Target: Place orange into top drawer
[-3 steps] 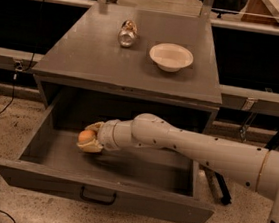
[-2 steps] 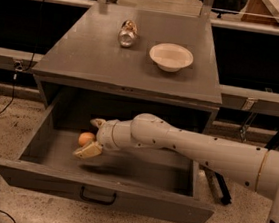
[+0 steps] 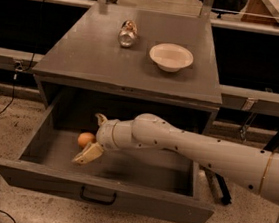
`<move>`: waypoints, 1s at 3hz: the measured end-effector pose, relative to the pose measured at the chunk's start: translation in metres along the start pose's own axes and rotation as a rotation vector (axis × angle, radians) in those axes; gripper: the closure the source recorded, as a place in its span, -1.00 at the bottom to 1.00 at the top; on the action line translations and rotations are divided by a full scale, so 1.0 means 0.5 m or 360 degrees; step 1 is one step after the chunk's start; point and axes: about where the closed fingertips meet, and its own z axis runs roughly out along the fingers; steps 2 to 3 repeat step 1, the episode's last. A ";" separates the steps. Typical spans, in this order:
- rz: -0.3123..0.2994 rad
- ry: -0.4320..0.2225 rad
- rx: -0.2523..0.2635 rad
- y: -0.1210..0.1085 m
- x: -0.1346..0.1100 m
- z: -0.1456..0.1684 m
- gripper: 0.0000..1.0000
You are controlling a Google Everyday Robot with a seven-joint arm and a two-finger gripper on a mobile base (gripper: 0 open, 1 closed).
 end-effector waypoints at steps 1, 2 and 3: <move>-0.0010 0.0001 -0.0006 0.004 -0.016 -0.024 -1.00; -0.0010 0.0001 -0.0006 0.004 -0.016 -0.024 -1.00; -0.0010 0.0001 -0.0006 0.004 -0.016 -0.024 -1.00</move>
Offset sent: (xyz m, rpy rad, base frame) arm 0.0000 0.0000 0.0000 0.0000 0.0000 0.0000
